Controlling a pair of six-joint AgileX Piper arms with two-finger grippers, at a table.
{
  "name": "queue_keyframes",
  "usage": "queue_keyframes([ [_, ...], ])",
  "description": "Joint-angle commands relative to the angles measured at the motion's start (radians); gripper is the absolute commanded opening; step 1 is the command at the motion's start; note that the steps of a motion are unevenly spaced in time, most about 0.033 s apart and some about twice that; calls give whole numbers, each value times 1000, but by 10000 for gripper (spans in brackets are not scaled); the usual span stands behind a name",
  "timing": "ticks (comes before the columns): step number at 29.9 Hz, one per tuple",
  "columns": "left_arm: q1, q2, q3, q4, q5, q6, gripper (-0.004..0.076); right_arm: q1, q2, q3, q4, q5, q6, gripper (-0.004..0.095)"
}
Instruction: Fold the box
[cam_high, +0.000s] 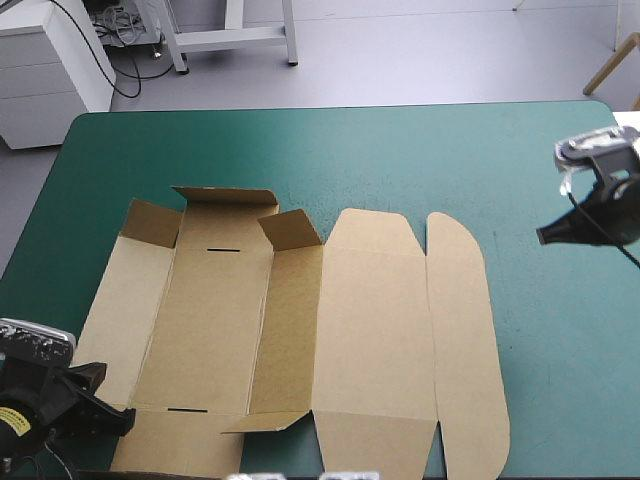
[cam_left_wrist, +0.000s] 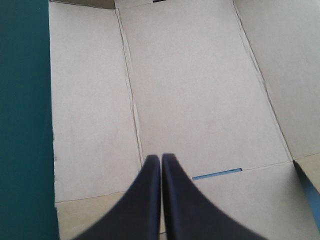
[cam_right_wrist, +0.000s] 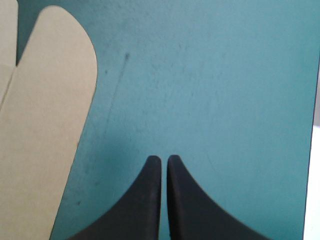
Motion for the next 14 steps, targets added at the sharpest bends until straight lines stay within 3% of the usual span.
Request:
queue_keyframes([
  [1,0,10,-31,-17,22,-6,-10,-41,-170,138,7,-27,53,22],
  [14,0,10,-31,-17,15,-6,-10,-41,-584,610,116,-55,110,21],
])
